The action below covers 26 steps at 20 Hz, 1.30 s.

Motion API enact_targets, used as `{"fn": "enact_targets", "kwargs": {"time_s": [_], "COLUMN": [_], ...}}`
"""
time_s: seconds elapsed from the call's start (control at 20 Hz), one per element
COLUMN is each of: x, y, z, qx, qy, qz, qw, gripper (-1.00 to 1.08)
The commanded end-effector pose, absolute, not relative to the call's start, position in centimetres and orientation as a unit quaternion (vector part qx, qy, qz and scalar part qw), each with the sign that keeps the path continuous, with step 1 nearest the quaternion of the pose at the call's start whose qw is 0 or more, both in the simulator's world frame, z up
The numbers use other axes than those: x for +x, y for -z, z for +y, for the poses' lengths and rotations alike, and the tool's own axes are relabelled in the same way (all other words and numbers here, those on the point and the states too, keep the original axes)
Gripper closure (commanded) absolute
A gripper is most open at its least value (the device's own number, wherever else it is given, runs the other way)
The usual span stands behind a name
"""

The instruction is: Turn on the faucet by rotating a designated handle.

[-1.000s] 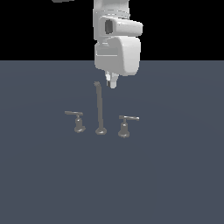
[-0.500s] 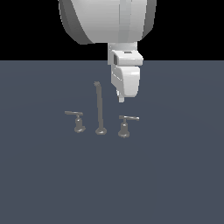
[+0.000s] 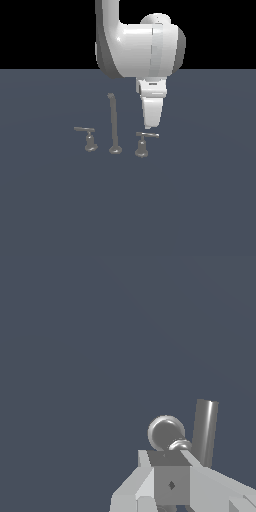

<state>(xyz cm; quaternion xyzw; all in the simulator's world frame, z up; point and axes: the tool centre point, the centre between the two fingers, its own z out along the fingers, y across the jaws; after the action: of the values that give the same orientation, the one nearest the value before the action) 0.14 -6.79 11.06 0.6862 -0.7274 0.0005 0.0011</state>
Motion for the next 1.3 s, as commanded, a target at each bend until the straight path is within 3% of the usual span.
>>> {"fn": "enact_targets", "kwargs": {"time_s": [0.0, 0.6, 1.25], "x": [0.5, 0.9, -2.0], "y": [-10.1, -8.9, -8.9], "z": [-7.5, -8.6, -9.5], "qx": [0.67, 0.648, 0.649], "qy": [-0.001, 0.0, -0.002], "qz": [-0.742, -0.762, -0.761], "qw": [0.001, 0.001, -0.003], "gripper": [1.08, 1.08, 1.08]}}
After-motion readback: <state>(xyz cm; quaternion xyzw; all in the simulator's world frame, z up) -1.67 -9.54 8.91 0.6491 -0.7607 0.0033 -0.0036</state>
